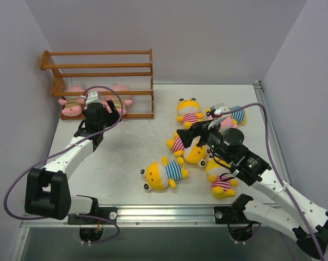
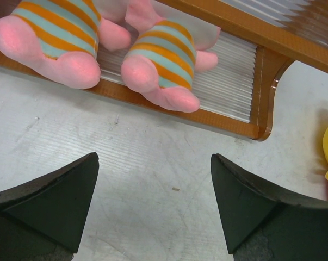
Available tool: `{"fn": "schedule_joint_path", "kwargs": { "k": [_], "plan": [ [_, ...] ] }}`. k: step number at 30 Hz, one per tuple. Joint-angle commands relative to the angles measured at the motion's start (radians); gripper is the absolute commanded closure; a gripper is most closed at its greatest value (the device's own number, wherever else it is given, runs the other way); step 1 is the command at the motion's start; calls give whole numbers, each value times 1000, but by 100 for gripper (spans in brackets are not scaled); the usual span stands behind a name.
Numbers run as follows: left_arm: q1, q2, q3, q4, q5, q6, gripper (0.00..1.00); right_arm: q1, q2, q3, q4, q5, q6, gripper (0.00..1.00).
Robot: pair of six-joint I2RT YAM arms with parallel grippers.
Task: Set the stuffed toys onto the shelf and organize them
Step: Place the stuffed toy onto shelf
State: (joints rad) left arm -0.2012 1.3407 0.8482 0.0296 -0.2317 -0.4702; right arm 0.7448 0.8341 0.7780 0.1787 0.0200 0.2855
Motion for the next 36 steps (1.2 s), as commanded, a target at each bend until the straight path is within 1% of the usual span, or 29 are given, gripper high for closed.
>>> {"fn": "schedule_joint_path", "kwargs": {
  "k": [1,6,8,11,17,19,21,24,29,33,36],
  "plan": [
    [-1,9,-1,81,-3,-19,8,-7,7,9,76,-12,-14,2],
    [6,52,-12,134,-1,-39,9,-5,16,-8,97,-12,-12,2],
    [23,64,-20,170,5,-50,10,-7,22,4,87,-46,-19,3],
    [40,93,-29,225,14,-73,12,-7,23,9,87,-48,-32,3],
    [54,179,2,266,15,-93,13,-9,19,9,82,-51,-54,3],
    [54,199,3,289,14,-102,14,-7,19,9,81,-60,-60,3],
    [55,216,9,316,12,-117,19,-9,20,4,81,-58,-65,3],
    [55,230,23,332,9,-131,20,-9,20,4,82,-60,-74,3],
    [51,241,26,381,-8,-150,20,-10,10,-17,119,-61,-72,3],
    [51,267,43,408,-41,-131,20,-10,16,-20,120,-77,-78,3],
    [52,287,55,424,-58,-136,24,-10,19,-20,119,-74,-78,3]
  ]
}}
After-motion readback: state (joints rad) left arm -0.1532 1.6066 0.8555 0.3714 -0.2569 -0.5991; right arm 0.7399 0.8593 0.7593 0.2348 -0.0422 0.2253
